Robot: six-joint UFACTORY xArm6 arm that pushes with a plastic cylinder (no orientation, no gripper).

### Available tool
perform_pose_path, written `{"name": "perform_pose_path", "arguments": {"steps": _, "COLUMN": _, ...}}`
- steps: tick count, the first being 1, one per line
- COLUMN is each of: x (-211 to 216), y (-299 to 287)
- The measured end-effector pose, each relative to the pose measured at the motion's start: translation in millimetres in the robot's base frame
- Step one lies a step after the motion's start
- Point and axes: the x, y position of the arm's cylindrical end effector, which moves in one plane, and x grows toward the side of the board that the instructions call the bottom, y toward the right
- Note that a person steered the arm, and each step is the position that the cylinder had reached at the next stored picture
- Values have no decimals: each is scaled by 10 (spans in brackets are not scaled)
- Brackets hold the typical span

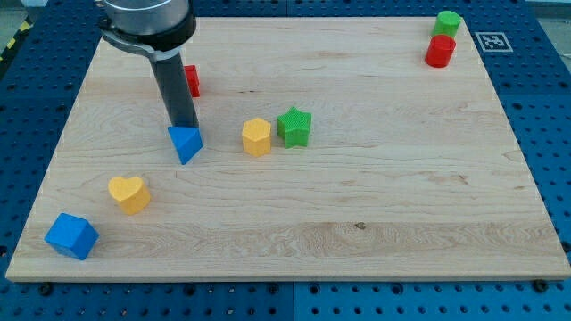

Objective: Place the hexagon and green star diagonally to each other

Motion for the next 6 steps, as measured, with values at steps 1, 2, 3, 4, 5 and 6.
{"name": "perform_pose_path", "arguments": {"steps": 1, "x": 131, "y": 0}}
{"name": "perform_pose_path", "arguments": {"steps": 2, "x": 225, "y": 0}}
{"name": "perform_pose_path", "arguments": {"steps": 3, "x": 36, "y": 83}}
{"name": "perform_pose_path", "arguments": {"steps": 4, "x": -296, "y": 428}}
{"name": "perform_pose_path", "arguments": {"steps": 5, "x": -448, "y": 1062}}
{"name": "perform_pose_path", "arguments": {"steps": 6, "x": -495, "y": 1810}}
